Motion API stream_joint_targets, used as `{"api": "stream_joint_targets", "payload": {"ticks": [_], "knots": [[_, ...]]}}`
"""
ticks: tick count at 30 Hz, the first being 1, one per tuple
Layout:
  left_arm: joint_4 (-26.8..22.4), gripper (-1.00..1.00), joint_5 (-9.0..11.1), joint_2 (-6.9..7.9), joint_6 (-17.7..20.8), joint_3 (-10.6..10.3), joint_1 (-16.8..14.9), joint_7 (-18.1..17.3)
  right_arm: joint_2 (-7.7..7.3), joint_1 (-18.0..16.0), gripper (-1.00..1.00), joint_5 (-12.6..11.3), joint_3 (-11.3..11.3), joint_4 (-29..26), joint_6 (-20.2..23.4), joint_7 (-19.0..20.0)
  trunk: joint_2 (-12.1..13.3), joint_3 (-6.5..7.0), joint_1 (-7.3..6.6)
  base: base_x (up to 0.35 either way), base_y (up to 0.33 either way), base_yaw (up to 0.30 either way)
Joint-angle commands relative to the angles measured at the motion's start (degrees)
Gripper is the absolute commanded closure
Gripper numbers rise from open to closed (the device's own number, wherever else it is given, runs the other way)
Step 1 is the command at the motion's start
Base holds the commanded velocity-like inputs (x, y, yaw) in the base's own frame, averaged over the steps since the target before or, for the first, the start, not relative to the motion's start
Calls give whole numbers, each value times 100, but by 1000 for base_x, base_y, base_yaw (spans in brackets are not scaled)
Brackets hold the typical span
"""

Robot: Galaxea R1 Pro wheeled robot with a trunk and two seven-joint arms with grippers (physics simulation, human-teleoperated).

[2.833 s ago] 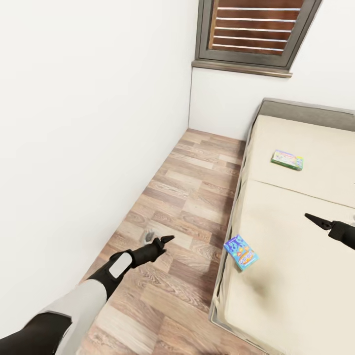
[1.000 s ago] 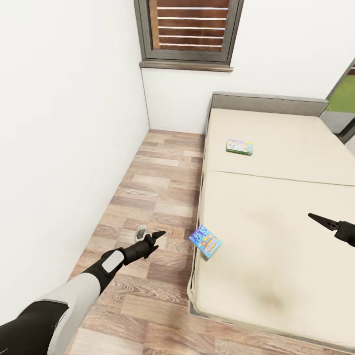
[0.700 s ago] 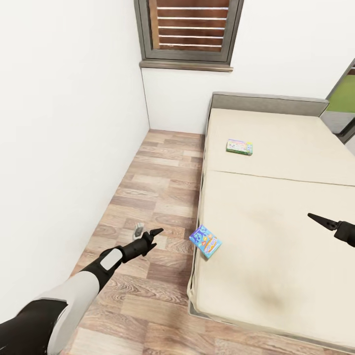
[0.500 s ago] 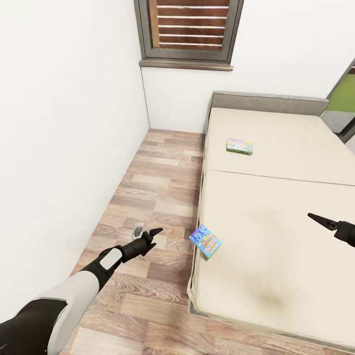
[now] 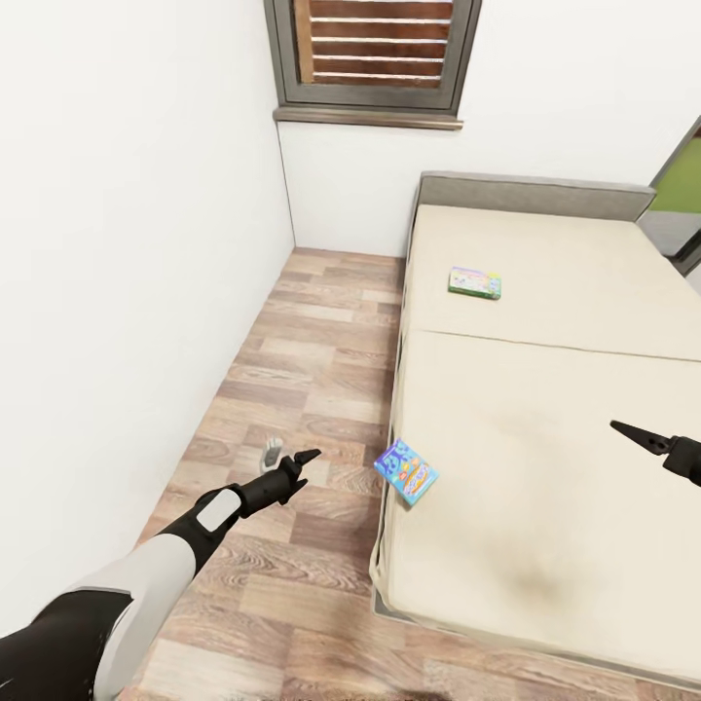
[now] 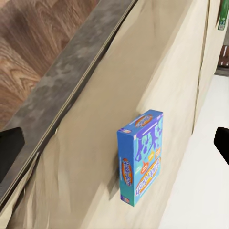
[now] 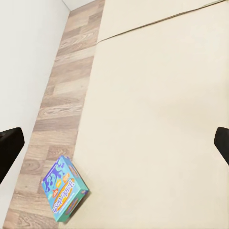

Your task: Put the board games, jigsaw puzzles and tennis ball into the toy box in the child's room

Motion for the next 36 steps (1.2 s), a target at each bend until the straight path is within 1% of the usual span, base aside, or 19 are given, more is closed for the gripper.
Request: {"api": "stream_joint_targets", "payload": {"ticks": [1,23,30,36], "knots": [[1,-100,58,3,19,-40,-3,-2,-4,-3,-100,-33,-10,0,43,-4,-2,-13,0,0,0,0],[-6,-100,31,-21,19,-50,-16,-4,-19,-2,-100,-31,-46,0,49,-3,-2,-215,0,0,0,0],[-19,-100,27,-52,22,-80,-108,-24,-14,-1,-100,-33,-36,0,49,-3,-2,-280,0,0,0,0],[-23,-100,24,-45,36,-92,-156,-52,1,-1,-100,-34,-17,0,45,-3,-2,-336,0,0,0,0]]}}
